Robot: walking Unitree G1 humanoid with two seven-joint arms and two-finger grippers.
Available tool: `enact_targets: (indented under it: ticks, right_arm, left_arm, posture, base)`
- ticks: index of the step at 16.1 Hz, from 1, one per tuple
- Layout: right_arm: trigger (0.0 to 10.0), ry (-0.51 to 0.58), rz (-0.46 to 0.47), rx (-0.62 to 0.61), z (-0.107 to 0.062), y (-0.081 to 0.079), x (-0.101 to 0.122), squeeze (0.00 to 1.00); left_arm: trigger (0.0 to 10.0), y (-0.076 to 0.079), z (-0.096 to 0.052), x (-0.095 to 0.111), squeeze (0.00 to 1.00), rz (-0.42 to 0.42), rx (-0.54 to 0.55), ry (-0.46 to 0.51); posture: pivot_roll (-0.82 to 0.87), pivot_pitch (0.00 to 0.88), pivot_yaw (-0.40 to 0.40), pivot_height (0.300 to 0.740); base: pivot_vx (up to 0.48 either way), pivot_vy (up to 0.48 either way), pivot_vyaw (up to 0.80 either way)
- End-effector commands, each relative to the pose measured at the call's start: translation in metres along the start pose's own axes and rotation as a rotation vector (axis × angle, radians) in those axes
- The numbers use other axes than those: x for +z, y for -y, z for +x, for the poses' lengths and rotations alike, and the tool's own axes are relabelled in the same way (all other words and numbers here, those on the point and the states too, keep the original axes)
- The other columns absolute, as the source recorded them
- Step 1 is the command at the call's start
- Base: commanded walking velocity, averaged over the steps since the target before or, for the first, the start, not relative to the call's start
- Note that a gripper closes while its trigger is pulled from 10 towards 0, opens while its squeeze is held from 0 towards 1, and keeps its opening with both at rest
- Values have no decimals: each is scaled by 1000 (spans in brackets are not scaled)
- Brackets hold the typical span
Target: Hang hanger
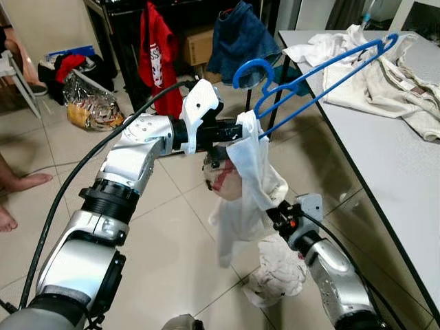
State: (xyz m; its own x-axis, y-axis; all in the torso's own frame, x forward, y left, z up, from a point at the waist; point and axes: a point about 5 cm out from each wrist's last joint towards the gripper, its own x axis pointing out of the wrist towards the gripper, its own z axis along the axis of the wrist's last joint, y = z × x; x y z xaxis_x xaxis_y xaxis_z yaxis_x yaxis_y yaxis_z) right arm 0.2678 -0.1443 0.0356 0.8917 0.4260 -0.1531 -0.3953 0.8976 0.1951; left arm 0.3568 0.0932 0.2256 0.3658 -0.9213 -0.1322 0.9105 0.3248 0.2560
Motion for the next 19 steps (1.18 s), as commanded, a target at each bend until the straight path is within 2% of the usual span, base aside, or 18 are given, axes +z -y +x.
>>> enact_targets:
  ticks: [1,2,3,5,7,12,14,17,19]
  right_arm:
    - [10000,5,-4,13,0,0,4,0]
    - [2824,28,3,31,-1,-1,7,0]
    - [0,36,5,36,0,-2,8,0]
    - [0,78,25,45,2,-7,14,0]
    - [0,109,55,11,4,-3,21,0]
    - [0,145,24,-84,-4,29,38,0]
    - [0,154,18,-92,-6,34,43,0]
    - [0,219,-17,-173,-9,54,66,0]
    - [0,250,-32,-215,-10,61,74,0]
  left_arm:
    - [10000,-2,-2,6,0,12,11,21]
    - [10000,-2,-3,6,0,11,14,20]
    - [10000,-3,-3,6,0,11,15,20]
    - [10000,-2,-4,7,0,11,19,17]
    - [10000,-2,-4,7,0,11,20,15]
    - [10000,-3,-14,0,0,0,46,-9]
    - [10000,-3,-15,-1,0,-3,54,-10]
    - [10000,0,-16,-5,0,-23,79,-7]
    - [10000,3,-17,-7,0,-42,84,1]
  posture:
    - [-7,0,48,723]
    - [-7,0,48,723]
    - [-7,0,49,723]
    - [-5,0,50,723]
    - [-4,0,50,723]
    - [-4,0,47,723]
    - [-4,0,47,723]
    - [-8,0,40,723]
    - [-7,0,38,723]
  base:
    - [0,0,0]
    - [0,0,0]
    - [0,0,0]
    - [0,0,0]
    - [0,0,0]
    - [0,0,0]
    - [0,0,0]
    - [0,0,0]
    - [0,0,0]
